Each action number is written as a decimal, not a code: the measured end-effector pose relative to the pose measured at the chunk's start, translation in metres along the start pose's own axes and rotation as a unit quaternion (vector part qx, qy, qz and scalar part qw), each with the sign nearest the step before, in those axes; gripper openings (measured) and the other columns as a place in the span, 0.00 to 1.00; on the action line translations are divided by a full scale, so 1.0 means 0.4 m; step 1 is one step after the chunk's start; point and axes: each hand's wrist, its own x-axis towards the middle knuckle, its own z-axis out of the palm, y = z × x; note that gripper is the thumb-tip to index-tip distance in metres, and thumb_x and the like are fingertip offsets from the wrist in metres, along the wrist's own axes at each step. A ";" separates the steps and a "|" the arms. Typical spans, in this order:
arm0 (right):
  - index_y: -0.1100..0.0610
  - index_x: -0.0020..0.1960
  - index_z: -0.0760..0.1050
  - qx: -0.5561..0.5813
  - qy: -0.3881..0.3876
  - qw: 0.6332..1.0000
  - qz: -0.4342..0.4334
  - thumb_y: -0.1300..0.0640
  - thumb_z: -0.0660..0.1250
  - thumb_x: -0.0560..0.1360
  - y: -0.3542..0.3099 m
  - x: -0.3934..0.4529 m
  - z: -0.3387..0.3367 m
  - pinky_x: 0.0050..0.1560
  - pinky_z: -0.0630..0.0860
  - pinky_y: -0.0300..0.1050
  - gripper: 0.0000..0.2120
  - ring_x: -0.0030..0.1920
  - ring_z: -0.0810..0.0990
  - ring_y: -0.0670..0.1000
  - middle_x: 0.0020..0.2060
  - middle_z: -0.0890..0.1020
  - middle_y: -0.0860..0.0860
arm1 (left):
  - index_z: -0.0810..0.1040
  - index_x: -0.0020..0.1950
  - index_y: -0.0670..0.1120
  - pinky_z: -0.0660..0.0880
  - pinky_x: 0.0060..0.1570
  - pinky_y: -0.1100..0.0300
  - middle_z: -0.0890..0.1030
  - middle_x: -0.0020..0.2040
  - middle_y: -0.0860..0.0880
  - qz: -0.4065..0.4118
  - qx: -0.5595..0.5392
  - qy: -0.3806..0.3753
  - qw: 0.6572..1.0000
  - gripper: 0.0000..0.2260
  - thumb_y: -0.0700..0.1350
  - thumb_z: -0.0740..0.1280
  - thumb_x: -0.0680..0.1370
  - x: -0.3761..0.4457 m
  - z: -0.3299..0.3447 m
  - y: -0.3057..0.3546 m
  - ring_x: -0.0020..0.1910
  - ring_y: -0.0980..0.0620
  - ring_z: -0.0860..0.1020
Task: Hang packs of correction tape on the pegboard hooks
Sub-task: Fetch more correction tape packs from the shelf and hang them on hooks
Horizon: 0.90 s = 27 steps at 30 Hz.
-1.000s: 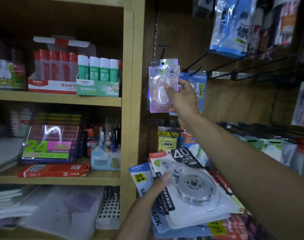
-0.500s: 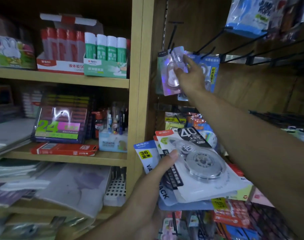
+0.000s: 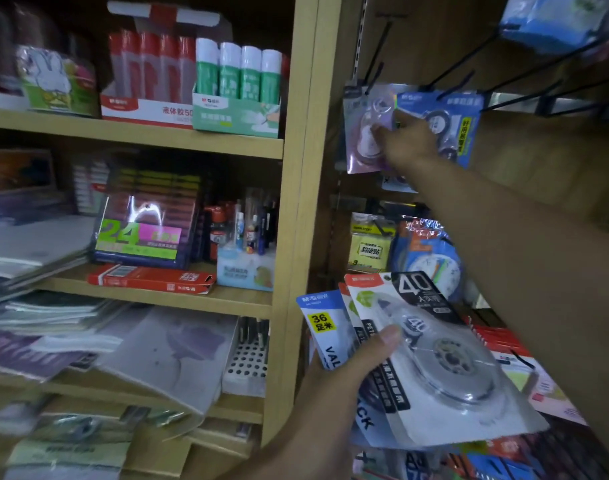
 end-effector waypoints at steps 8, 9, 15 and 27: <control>0.47 0.68 0.77 -0.050 -0.039 0.996 -0.057 0.42 0.72 0.73 0.028 -0.159 -0.101 0.61 0.78 0.55 0.25 0.54 0.82 0.52 0.57 0.81 0.49 | 0.54 0.76 0.38 0.66 0.48 0.61 0.62 0.75 0.39 -0.007 0.233 0.034 0.972 0.34 0.43 0.69 0.76 0.108 0.078 0.017 0.74 0.45 0.64; 0.45 0.65 0.78 -0.010 -0.070 0.996 -0.047 0.43 0.74 0.72 0.026 -0.198 -0.126 0.60 0.80 0.52 0.23 0.52 0.83 0.48 0.54 0.80 0.46 | 0.57 0.75 0.39 0.67 0.48 0.61 0.64 0.74 0.40 -0.004 0.210 0.051 0.976 0.38 0.44 0.74 0.72 0.115 0.073 0.014 0.73 0.44 0.66; 0.37 0.65 0.78 0.054 -0.183 0.981 -0.017 0.38 0.72 0.71 0.060 -0.490 -0.260 0.63 0.74 0.42 0.22 0.62 0.78 0.35 0.62 0.80 0.36 | 0.65 0.73 0.41 0.75 0.43 0.59 0.74 0.64 0.39 0.010 0.069 0.115 0.991 0.23 0.41 0.65 0.79 0.154 0.027 -0.008 0.58 0.40 0.76; 0.21 0.72 0.54 0.065 -0.336 0.934 0.106 0.34 0.80 0.58 0.113 -0.693 -0.272 0.60 0.75 0.32 0.50 0.68 0.67 0.26 0.69 0.63 0.20 | 0.78 0.57 0.41 0.71 0.16 0.71 0.81 0.52 0.32 0.054 0.005 0.121 0.991 0.08 0.37 0.64 0.78 0.099 0.009 -0.068 0.19 0.59 0.78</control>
